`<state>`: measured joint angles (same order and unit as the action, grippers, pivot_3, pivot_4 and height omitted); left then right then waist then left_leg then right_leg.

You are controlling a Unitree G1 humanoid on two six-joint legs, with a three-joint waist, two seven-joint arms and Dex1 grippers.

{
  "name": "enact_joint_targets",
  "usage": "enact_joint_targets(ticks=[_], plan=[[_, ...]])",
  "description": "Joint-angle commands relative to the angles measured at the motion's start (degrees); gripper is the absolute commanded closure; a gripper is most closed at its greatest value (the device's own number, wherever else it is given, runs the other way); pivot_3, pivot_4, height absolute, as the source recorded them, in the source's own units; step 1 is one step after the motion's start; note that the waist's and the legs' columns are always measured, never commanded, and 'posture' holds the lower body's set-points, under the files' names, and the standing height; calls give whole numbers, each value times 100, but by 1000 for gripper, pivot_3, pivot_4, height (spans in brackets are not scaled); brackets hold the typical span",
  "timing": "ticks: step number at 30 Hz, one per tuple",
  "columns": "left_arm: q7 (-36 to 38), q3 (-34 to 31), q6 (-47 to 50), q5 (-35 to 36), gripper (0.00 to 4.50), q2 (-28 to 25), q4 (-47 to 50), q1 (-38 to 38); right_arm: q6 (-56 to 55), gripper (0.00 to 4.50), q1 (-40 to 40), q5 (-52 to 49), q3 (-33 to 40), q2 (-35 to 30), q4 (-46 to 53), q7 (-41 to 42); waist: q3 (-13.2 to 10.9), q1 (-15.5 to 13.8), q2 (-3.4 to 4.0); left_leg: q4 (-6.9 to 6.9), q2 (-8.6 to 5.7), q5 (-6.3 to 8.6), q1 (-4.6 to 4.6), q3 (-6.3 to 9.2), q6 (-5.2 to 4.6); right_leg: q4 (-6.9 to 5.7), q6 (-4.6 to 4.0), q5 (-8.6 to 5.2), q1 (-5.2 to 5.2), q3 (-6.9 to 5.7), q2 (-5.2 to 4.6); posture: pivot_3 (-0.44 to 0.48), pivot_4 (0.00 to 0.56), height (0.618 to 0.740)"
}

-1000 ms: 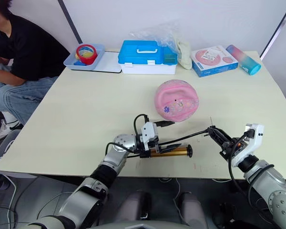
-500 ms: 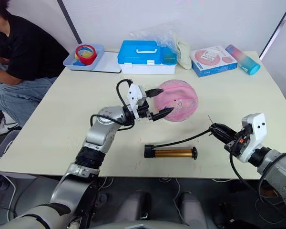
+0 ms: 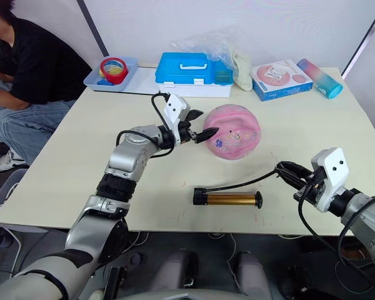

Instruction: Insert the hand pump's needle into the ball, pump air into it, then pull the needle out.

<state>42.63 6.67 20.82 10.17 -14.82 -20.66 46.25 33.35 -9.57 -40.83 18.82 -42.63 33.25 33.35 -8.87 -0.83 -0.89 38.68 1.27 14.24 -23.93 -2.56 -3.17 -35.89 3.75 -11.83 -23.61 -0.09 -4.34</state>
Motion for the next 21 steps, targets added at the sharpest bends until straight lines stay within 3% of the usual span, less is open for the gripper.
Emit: enact_joint_targets(ticks=[1,8,12,18,19,21], plan=[[-170,-62,-48,-40,16,134,-173,289,-104,4221,75,24,98,55,240,5,0,-1,-1,0,0,0,0,0,0,0,0,0,0,0,0,0,150,740],[-523,-73,-243,-228,16,328,-879,574,55,4221,129,-129,134,136,432,-143,-3,3,-6,-1,1,0,0,0,0,0,6,4,-1,1,1,0,150,740],[-639,-80,-402,-314,1201,360,-1067,641,-46,4221,185,32,-23,120,456,-78,-4,2,-7,-1,1,0,0,-1,0,0,5,4,-2,1,0,0,150,740],[-714,-128,-414,-317,4045,392,-1003,583,-9,4221,425,167,-220,159,399,-156,-6,15,-9,-1,1,0,0,-1,0,0,8,6,-3,1,1,0,150,740],[-730,-140,-409,-310,4333,401,-976,565,180,4221,537,41,-233,183,413,-287,-6,20,-9,-1,1,0,0,-2,0,0,7,6,-3,1,1,0,150,740],[-742,-147,-410,-301,4461,410,-954,546,515,4221,756,-172,-257,221,456,-520,-7,20,-10,-1,3,0,0,-3,0,-1,6,6,-4,3,1,0,150,740]])
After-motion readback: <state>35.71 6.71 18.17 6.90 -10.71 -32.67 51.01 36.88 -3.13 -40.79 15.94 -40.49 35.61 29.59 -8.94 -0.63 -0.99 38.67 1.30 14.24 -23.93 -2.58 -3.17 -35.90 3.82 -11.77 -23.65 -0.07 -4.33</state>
